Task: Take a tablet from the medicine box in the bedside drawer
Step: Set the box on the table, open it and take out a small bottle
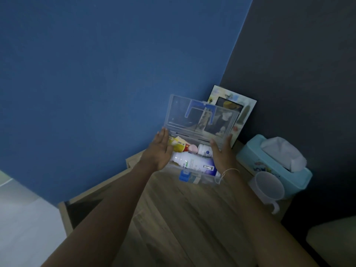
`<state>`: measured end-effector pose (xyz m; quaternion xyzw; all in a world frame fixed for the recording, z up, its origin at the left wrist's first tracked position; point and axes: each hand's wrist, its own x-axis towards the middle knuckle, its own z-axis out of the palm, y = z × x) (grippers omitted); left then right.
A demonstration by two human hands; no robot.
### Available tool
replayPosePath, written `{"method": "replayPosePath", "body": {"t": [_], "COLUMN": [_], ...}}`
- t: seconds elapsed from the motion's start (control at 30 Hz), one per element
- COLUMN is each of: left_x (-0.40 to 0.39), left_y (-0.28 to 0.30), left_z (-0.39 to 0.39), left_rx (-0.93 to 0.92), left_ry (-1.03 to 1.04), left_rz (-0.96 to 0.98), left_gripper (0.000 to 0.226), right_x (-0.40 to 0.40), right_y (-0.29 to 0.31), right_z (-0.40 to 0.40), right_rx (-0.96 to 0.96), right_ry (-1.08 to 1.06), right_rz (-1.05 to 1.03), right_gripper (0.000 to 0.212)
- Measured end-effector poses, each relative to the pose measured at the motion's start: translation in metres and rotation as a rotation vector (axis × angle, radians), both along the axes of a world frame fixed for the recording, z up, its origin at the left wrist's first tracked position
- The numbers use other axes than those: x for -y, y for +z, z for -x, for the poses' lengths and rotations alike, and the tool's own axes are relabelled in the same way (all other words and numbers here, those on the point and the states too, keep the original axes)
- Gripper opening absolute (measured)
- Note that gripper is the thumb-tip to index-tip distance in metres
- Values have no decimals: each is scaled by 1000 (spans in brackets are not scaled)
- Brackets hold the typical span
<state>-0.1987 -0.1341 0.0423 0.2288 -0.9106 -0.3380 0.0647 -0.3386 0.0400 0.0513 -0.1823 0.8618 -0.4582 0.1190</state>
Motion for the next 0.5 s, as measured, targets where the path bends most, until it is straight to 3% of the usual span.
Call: {"method": "replayPosePath", "body": {"t": [0.13, 0.3, 0.4, 0.5], "left_x": [-1, -14, -28, -42], "left_y": [5, 1, 0, 0], "left_z": [-4, -32, -53, -66], "left_rx": [-29, -167, -195, -174], "left_ry": [9, 48, 18, -4], "left_rz": [-8, 62, 126, 174], "left_gripper": [57, 59, 65, 60], "right_x": [-13, -61, -84, -91], "right_y": [7, -14, -42, -63], "right_z": [-20, -103, -149, -168], "right_rx": [-18, -270, -416, -378], "right_ry": [-19, -146, -115, 60], "right_rz": [84, 195, 83, -210], "right_gripper": [65, 52, 52, 56]}}
